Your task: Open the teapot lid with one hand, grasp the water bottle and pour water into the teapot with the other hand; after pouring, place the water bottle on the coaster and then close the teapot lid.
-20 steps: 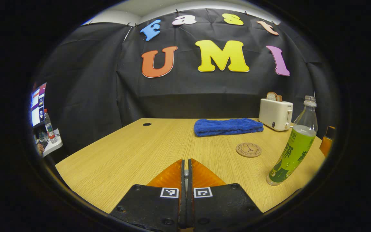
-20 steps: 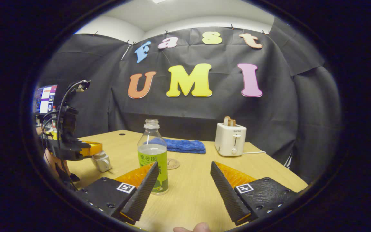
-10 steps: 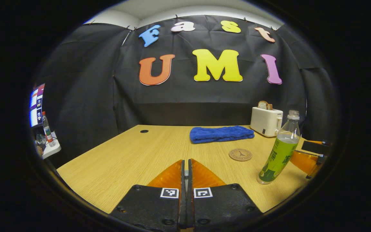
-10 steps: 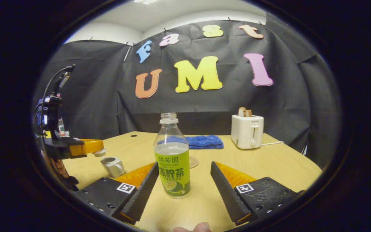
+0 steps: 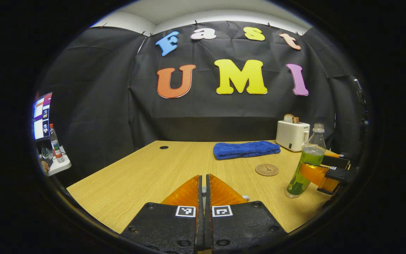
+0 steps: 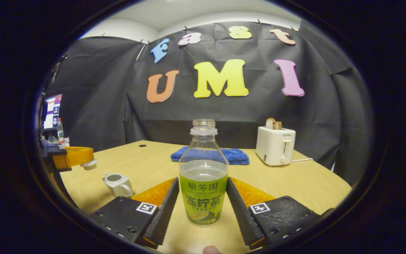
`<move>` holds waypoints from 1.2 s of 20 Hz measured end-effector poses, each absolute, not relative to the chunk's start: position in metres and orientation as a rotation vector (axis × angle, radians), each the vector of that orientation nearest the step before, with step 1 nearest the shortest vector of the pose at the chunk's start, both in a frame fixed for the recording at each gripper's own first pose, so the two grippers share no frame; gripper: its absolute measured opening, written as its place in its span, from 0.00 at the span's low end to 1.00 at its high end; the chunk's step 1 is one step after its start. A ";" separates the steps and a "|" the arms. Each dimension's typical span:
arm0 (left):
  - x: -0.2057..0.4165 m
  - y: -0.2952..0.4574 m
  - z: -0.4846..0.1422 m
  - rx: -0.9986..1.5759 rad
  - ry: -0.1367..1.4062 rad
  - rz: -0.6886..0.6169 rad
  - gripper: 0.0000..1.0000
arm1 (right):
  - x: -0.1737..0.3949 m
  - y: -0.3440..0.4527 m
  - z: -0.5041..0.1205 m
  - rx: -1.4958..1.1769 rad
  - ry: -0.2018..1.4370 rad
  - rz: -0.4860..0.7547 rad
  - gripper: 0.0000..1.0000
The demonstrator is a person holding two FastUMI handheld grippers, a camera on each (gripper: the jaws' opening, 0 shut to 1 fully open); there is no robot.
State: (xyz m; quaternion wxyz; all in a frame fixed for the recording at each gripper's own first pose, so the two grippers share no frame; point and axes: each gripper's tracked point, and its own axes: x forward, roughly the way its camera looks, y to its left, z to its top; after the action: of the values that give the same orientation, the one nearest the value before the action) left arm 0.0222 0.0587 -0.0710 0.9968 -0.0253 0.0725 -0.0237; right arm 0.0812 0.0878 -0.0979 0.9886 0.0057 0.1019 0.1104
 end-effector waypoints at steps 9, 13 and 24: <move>0.029 0.082 -0.065 -0.040 0.113 -0.079 0.03 | 0.089 0.140 -0.079 -0.576 0.228 0.397 0.73; 0.030 0.107 -0.066 -0.069 0.103 -0.040 0.02 | 0.094 0.164 -0.084 -0.809 0.202 0.439 0.74; 0.028 0.137 -0.089 -0.045 0.147 -0.051 0.03 | 0.105 0.198 -0.098 -1.426 0.033 0.472 0.74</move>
State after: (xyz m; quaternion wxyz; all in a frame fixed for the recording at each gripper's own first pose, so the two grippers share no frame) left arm 0.0283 0.1373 -0.0892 0.9967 -0.0225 0.0734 -0.0253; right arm 0.1052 0.1977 -0.0980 0.7309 -0.6478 0.0148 0.2146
